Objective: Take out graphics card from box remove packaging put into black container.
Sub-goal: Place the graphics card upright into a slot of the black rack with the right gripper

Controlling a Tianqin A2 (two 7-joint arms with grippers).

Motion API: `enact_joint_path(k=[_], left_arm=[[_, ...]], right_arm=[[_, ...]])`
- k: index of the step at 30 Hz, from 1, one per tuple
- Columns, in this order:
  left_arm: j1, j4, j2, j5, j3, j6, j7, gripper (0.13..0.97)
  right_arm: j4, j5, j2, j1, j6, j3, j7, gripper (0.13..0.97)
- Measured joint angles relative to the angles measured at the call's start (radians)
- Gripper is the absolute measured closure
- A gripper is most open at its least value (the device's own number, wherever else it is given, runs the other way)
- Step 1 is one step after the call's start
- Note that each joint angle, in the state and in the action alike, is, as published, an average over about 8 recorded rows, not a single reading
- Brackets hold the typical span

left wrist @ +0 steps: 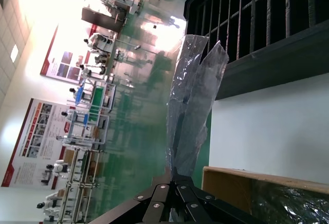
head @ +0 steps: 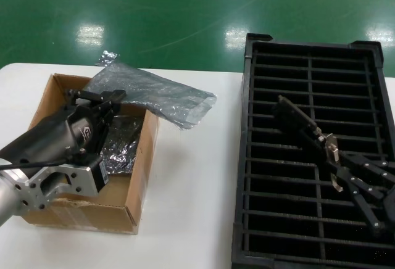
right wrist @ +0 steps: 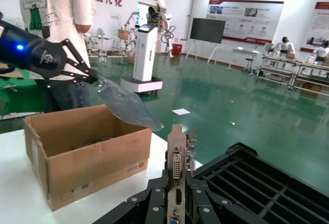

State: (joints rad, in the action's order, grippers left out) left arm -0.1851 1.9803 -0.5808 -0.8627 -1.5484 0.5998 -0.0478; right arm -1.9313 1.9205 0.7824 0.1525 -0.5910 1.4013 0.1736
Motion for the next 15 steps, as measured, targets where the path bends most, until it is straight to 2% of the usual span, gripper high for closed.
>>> enact_joint_path(k=[10, 15], left_arm=[[0.000, 0.000, 0.000, 0.000, 0.000, 0.000, 0.000, 0.958], [0.000, 0.000, 0.000, 0.000, 0.000, 0.000, 0.000, 0.958]], right_arm=[[0.002, -0.008, 0.000, -0.005, 0.012, 0.006, 0.009, 0.910], [-0.025, -0.122, 0.003, -0.084, 0.052, 0.102, 0.094, 0.910]])
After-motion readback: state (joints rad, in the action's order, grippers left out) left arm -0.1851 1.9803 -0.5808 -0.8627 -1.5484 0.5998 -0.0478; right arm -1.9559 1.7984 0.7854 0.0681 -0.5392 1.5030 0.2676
